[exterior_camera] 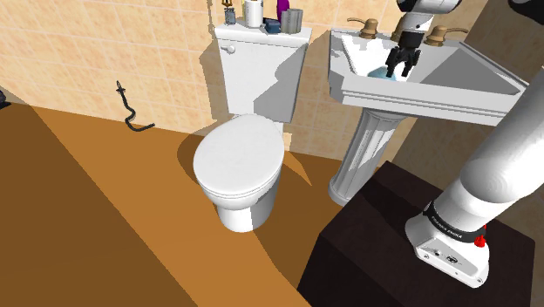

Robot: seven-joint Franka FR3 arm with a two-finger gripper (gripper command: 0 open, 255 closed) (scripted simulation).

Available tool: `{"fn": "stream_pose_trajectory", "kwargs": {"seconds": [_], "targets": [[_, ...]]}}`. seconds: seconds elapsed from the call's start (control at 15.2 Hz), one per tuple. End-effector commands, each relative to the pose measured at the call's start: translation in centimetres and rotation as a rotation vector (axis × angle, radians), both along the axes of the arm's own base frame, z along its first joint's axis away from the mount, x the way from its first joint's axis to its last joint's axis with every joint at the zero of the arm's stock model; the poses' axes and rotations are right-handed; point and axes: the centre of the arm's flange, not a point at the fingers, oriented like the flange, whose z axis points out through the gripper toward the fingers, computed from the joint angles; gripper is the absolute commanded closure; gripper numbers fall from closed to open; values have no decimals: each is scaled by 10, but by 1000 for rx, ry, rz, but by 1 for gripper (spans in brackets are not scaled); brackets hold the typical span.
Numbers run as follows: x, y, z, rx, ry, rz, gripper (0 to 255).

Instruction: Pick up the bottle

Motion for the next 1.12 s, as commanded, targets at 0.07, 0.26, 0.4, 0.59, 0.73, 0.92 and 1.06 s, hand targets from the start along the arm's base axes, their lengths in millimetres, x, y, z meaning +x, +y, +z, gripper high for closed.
{"fn": "stream_pose_trajectory", "kwargs": {"seconds": [0.07, 0.26, 0.4, 0.59, 0.73, 0.92, 1.06], "targets": [[-1, -10, -16, 2, 4, -10, 0], [-1, -10, -32, 2, 4, -10, 0], [-1, -10, -46, 2, 4, -10, 0], [-1, -11, -45, 2, 4, -10, 255], [-1, -11, -45, 2, 4, -10, 255], [-1, -11, -45, 2, 4, -10, 255], [-1, -11, -45, 2, 4, -10, 255]]}}
